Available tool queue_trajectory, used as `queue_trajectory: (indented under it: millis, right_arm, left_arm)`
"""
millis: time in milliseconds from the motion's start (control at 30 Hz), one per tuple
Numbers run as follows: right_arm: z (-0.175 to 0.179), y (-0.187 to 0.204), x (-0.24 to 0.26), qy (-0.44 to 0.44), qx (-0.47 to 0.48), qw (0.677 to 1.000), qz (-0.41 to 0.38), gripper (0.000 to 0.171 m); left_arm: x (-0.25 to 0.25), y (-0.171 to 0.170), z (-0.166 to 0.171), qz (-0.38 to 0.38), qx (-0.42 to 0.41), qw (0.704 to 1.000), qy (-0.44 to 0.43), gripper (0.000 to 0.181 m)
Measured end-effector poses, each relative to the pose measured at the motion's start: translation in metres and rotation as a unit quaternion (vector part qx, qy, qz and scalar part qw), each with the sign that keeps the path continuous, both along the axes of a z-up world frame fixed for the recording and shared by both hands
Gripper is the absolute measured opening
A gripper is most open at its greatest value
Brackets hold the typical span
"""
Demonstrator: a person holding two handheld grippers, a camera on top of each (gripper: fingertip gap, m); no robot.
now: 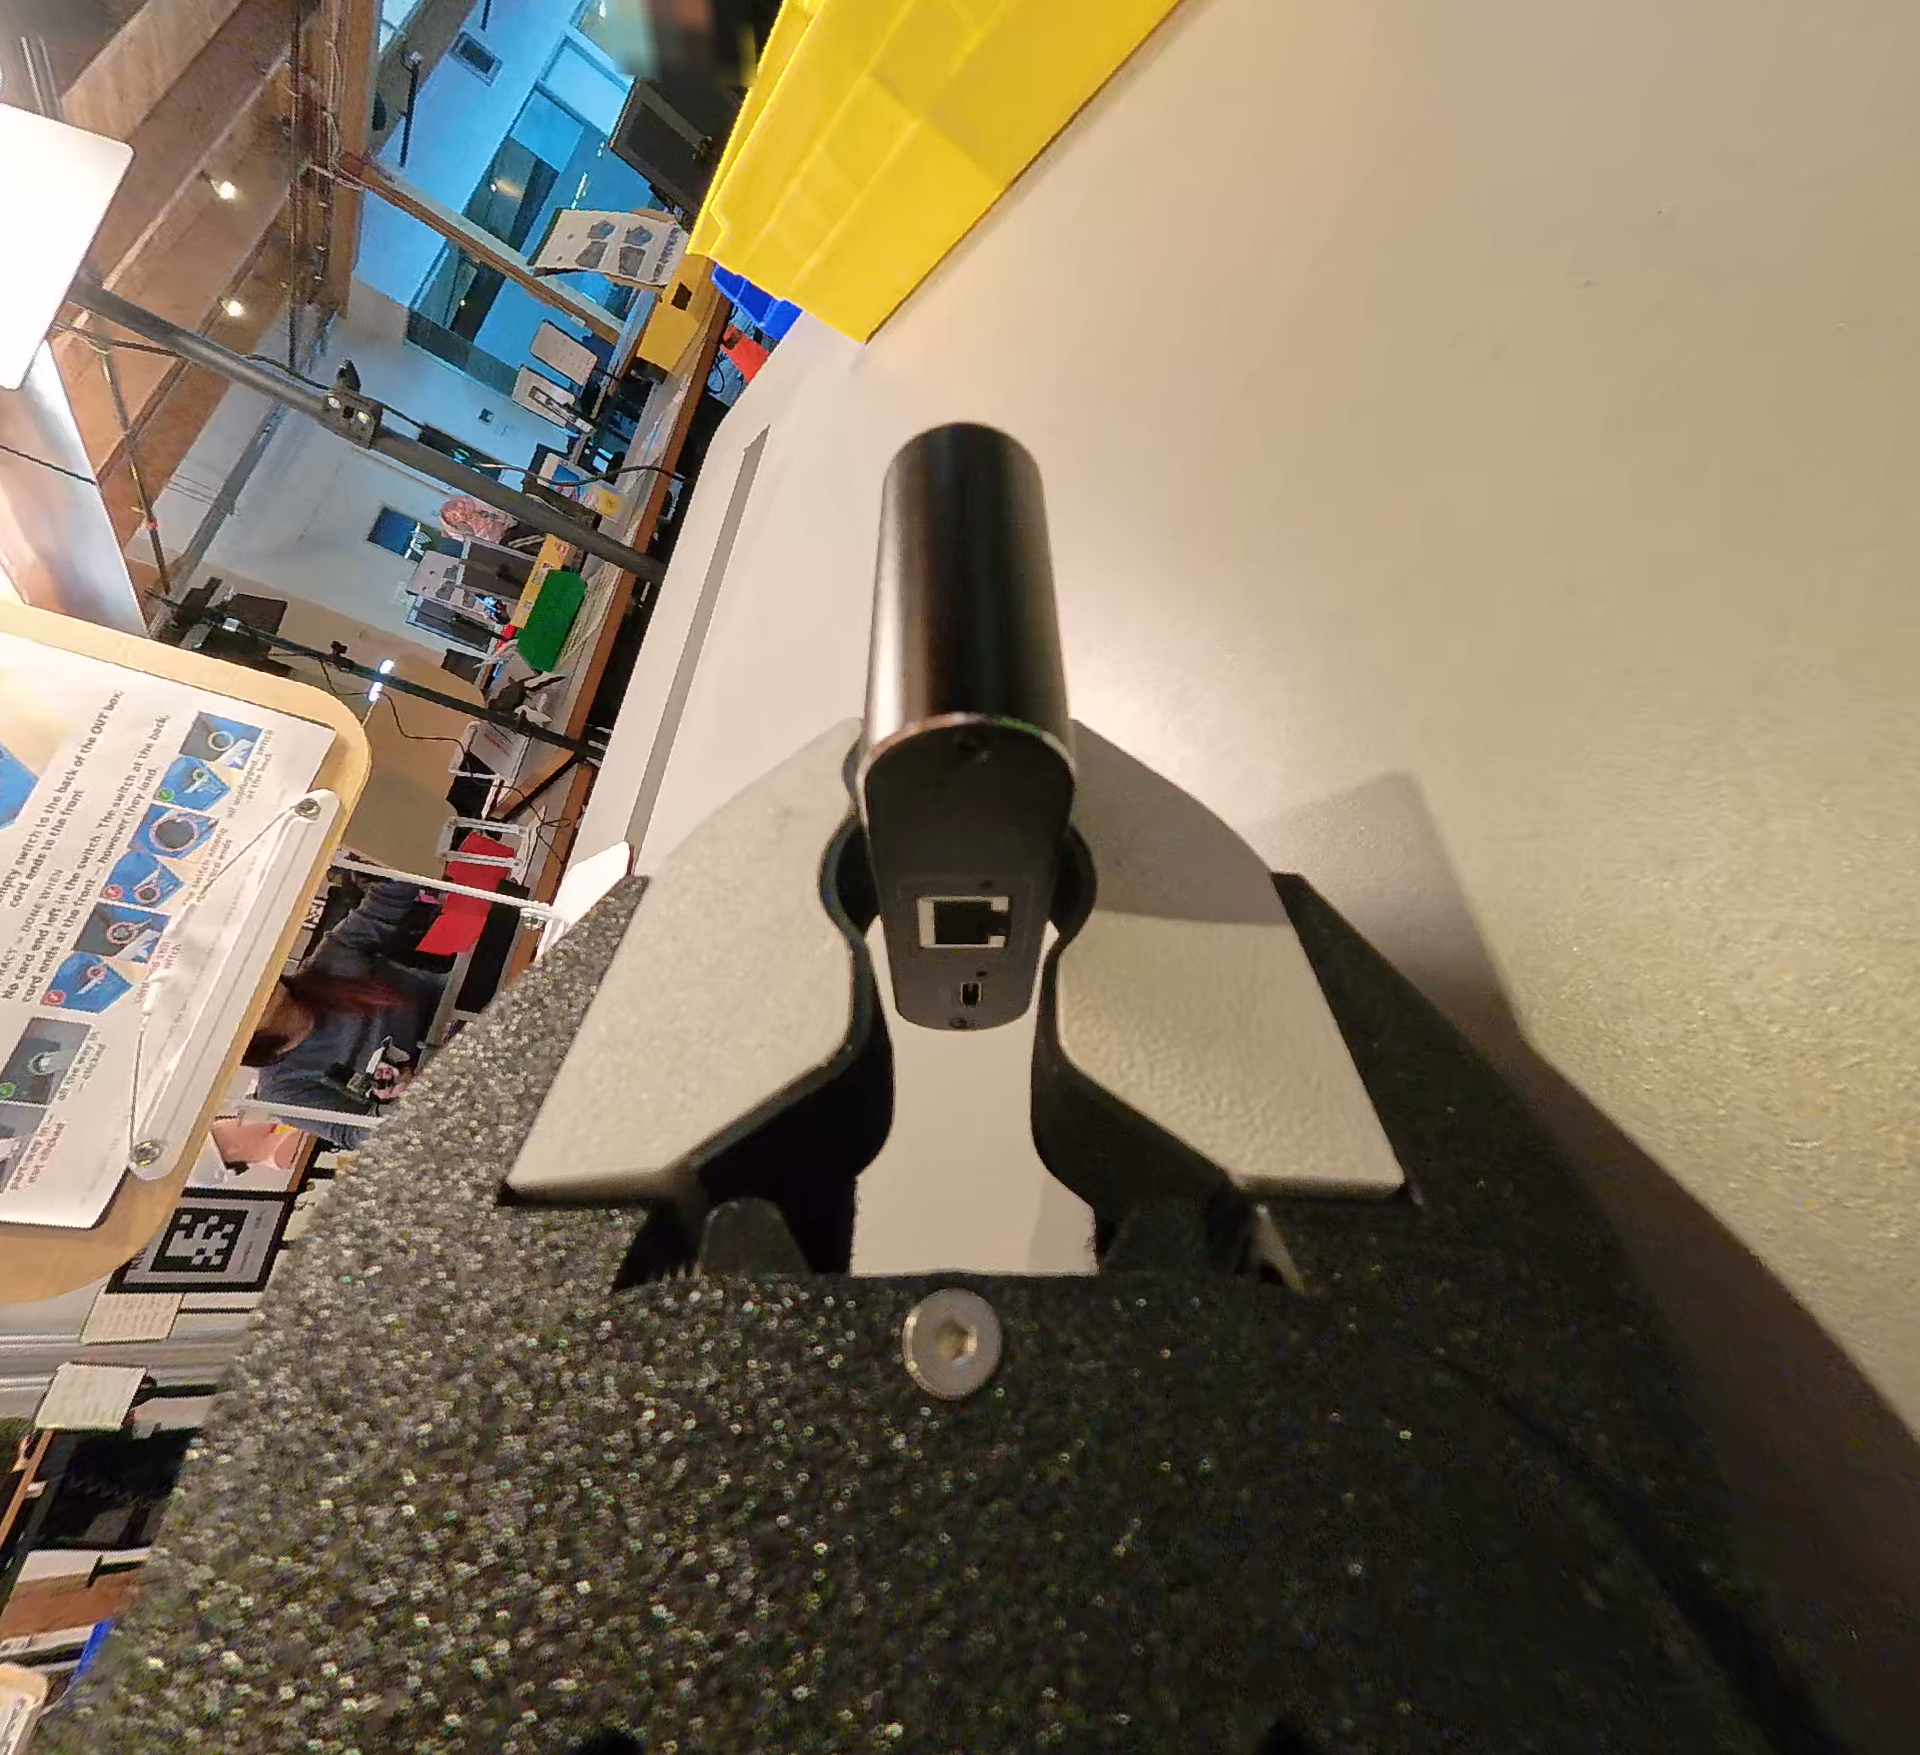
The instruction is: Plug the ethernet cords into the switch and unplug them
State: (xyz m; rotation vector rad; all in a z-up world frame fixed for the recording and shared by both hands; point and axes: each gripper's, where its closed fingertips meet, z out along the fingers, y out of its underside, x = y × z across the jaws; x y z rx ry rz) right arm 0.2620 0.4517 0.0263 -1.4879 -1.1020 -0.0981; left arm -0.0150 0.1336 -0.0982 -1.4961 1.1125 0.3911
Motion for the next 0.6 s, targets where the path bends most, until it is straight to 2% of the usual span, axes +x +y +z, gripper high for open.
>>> queue_trajectory:
  millis: [33, 100, 233, 300, 367, 433, 600]
  right_arm:
    - [-0.028, 0.006, -0.002, -0.033, -0.038, 0.999, 0.001, 0.017]
    - [-0.058, 0.005, -0.012, -0.059, -0.074, 0.995, 0.025, 0.018]
    - [-0.082, -0.004, -0.021, -0.087, -0.12, 0.988, 0.041, 0.019]
    - [-0.074, -0.012, -0.025, -0.054, -0.119, 0.99, 0.059, 0.025]
    - [-0.053, -0.023, -0.026, 0.002, -0.109, 0.991, 0.075, 0.031]
    - [-0.03, -0.04, -0.025, 0.054, -0.092, 0.99, 0.09, 0.036]
    - [0.005, -0.114, -0.039, 0.146, -0.04, 0.977, 0.153, 0.038]
  left_arm:
    - [0.0, 0.0, 0.0, 0.001, 0.001, 1.0, 0.0, 0.028]
    - [-0.001, 0.0, 0.002, 0.003, 0.003, 1.0, -0.002, 0.028]
    - [-0.003, 0.001, 0.004, 0.006, 0.006, 1.0, -0.01, 0.028]
    - [-0.004, 0.001, 0.005, 0.008, 0.008, 1.0, -0.007, 0.028]
    - [-0.004, 0.001, 0.006, 0.009, 0.01, 1.0, -0.009, 0.031]
    - [-0.004, 0.001, 0.008, 0.011, 0.013, 1.0, -0.015, 0.028]
    - [-0.003, 0.0, 0.015, 0.011, 0.019, 0.999, -0.04, 0.032]
